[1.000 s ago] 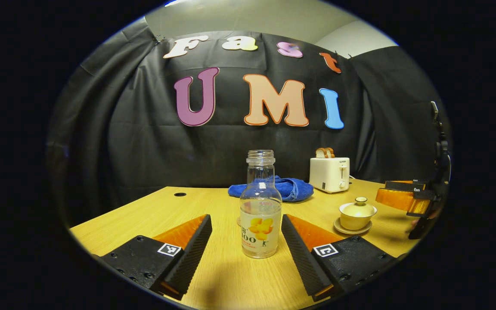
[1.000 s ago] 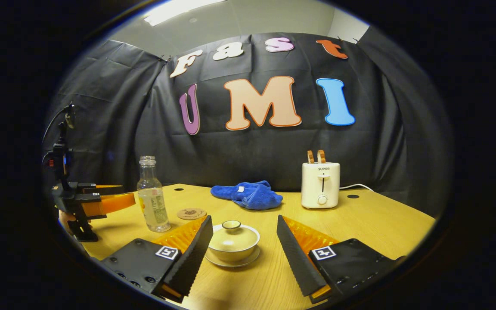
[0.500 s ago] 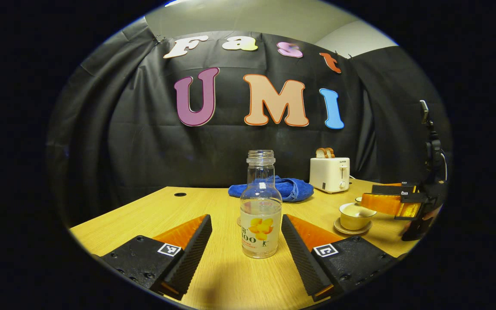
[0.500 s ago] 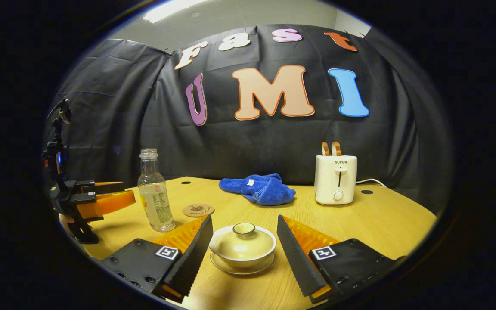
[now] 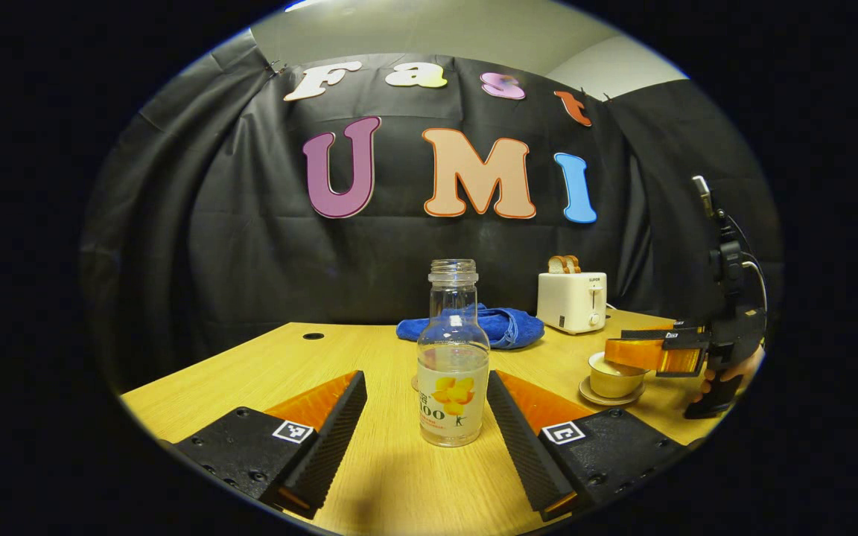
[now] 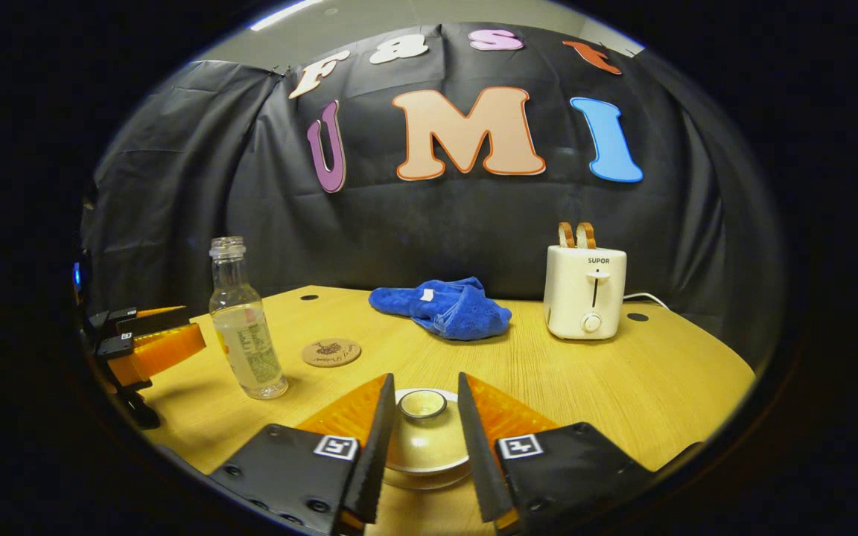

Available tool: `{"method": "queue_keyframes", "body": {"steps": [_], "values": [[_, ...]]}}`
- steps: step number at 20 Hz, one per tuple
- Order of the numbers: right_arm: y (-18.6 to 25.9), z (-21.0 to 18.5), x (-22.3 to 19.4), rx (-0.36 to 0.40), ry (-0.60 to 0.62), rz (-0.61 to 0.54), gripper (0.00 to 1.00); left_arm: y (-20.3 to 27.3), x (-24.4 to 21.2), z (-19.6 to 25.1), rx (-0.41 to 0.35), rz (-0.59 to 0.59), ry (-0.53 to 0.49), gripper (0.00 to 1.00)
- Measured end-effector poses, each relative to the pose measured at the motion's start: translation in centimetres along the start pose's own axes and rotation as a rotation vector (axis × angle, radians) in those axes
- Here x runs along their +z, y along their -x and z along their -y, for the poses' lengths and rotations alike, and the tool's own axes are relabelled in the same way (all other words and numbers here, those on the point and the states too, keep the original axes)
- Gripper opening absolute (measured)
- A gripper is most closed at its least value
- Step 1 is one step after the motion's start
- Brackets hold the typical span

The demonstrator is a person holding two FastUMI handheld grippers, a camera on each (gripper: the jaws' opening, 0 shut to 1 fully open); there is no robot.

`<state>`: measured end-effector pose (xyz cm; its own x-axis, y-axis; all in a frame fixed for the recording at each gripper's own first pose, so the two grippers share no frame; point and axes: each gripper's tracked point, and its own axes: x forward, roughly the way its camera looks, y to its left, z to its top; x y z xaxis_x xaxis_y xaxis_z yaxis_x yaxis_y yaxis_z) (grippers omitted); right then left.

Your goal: Open the teacup lid with one hand, grasp the water bottle and pour water into the teacup with the other hand; after pouring, place the water bottle on the coaster and then close the teacup lid.

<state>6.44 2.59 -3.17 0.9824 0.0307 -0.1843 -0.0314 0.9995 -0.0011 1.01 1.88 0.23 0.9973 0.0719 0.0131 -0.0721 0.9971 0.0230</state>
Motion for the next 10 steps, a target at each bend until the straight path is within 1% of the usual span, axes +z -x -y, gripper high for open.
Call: {"method": "queue_keyframes", "body": {"steps": [2, 4, 5, 8, 10], "values": [[-0.4, -0.2, -0.1, 0.004, 0.006, 0.001, 0.40, 0.0, 0.0, 0.0, 0.000, 0.000, 0.000, 0.95], [0.0, -0.2, 0.1, 0.004, 0.015, 0.003, 0.36, 0.0, 0.1, 0.0, 0.001, 0.000, 0.000, 0.95], [0.1, -0.2, 0.0, 0.006, 0.014, 0.002, 0.32, 0.0, -0.1, 0.0, 0.001, 0.000, -0.001, 0.95], [0.2, -0.2, 0.2, 0.011, 0.010, 0.015, 0.32, 0.0, 0.0, 0.0, 0.000, 0.000, 0.000, 0.95], [0.7, -0.4, 0.9, 0.014, 0.015, 0.054, 0.32, 0.1, 0.0, -0.1, -0.001, 0.000, -0.001, 0.95]]}}
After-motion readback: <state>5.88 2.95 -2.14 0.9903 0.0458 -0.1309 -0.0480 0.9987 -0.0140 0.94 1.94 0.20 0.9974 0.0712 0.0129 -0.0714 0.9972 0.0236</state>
